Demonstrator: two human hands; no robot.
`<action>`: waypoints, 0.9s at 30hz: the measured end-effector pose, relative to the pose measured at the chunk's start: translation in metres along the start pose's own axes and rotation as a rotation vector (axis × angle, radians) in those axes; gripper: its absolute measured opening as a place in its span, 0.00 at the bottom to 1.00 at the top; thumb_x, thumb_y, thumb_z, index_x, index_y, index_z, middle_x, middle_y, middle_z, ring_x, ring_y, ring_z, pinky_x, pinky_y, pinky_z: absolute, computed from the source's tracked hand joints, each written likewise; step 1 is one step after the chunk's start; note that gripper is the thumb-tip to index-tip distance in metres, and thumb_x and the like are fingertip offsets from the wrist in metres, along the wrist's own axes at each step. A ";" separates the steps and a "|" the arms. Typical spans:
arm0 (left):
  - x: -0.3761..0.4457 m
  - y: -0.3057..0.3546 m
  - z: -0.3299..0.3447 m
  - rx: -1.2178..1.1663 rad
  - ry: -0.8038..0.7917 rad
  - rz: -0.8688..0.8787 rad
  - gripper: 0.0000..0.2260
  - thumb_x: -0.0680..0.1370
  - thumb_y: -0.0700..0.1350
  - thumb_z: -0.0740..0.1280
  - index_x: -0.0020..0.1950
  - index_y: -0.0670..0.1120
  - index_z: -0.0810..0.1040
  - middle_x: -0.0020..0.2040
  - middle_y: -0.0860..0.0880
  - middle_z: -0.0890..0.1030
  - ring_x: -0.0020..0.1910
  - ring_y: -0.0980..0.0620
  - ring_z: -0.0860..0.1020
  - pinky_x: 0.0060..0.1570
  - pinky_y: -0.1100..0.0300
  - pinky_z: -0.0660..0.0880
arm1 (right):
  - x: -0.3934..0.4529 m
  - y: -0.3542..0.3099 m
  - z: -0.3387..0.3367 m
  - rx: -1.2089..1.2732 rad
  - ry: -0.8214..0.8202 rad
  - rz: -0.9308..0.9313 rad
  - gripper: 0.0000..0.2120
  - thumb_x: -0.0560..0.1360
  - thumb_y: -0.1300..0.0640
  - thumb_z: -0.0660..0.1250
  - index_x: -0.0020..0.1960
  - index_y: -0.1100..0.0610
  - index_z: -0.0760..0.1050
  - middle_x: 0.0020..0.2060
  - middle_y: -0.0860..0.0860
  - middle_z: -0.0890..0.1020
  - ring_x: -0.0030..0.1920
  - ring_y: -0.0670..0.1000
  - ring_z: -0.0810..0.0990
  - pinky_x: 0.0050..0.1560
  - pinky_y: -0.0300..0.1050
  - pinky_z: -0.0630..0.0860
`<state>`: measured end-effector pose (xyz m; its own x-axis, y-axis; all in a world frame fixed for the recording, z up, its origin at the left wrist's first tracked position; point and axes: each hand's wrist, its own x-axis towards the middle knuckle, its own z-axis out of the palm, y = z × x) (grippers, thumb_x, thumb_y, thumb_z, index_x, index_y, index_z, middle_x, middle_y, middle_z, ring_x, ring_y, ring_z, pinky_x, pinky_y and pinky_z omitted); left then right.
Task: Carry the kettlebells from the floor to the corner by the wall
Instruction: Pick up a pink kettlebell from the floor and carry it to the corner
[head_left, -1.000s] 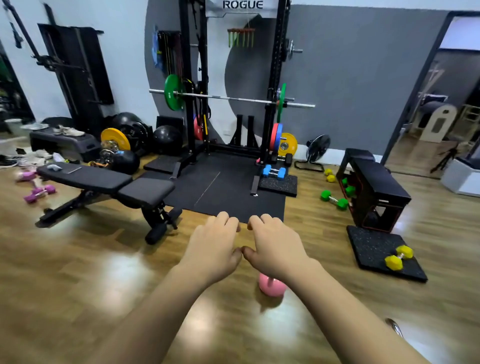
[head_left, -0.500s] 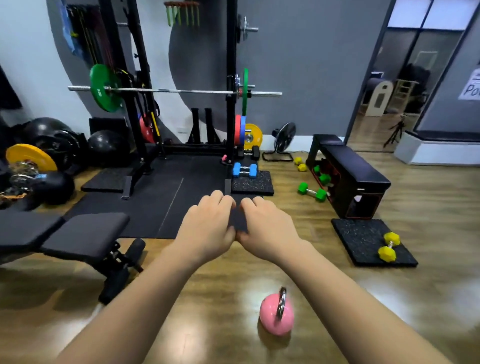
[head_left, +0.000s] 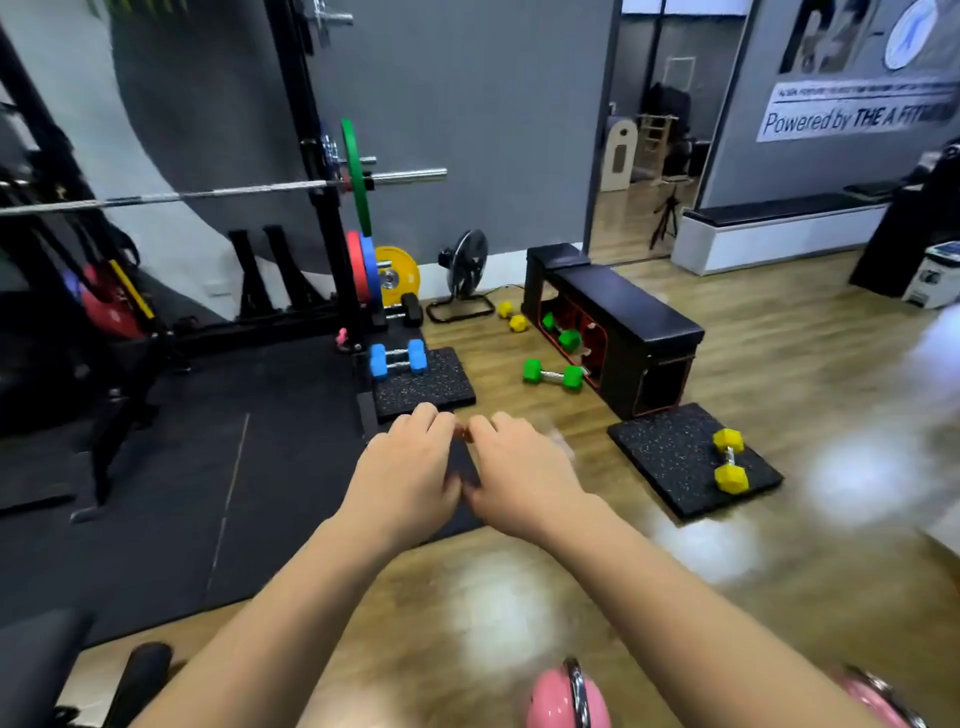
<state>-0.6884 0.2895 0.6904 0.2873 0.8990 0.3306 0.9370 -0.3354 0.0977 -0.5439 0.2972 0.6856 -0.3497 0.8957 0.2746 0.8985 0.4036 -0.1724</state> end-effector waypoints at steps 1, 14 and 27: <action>0.019 -0.007 0.008 -0.015 -0.013 0.021 0.18 0.69 0.47 0.67 0.58 0.50 0.71 0.51 0.51 0.71 0.48 0.48 0.72 0.42 0.49 0.73 | 0.014 0.008 0.005 -0.005 -0.006 0.030 0.19 0.73 0.45 0.65 0.60 0.53 0.67 0.54 0.52 0.74 0.56 0.57 0.74 0.48 0.51 0.72; 0.220 -0.002 0.125 -0.214 -0.211 0.661 0.20 0.68 0.49 0.70 0.57 0.49 0.69 0.52 0.49 0.71 0.49 0.45 0.73 0.41 0.50 0.73 | 0.091 0.110 0.053 -0.150 0.011 0.684 0.22 0.72 0.46 0.66 0.61 0.54 0.67 0.55 0.53 0.75 0.56 0.57 0.74 0.41 0.49 0.69; 0.239 0.124 0.240 -0.347 -0.430 1.144 0.19 0.69 0.46 0.71 0.57 0.46 0.71 0.52 0.46 0.72 0.50 0.43 0.74 0.39 0.49 0.71 | 0.007 0.187 0.099 -0.119 -0.009 1.242 0.25 0.72 0.45 0.67 0.65 0.53 0.66 0.57 0.54 0.74 0.58 0.57 0.74 0.47 0.51 0.73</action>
<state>-0.4563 0.5301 0.5563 0.9969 0.0454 0.0645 0.0301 -0.9749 0.2206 -0.4048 0.3969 0.5616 0.7509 0.6601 -0.0195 0.6402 -0.7349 -0.2237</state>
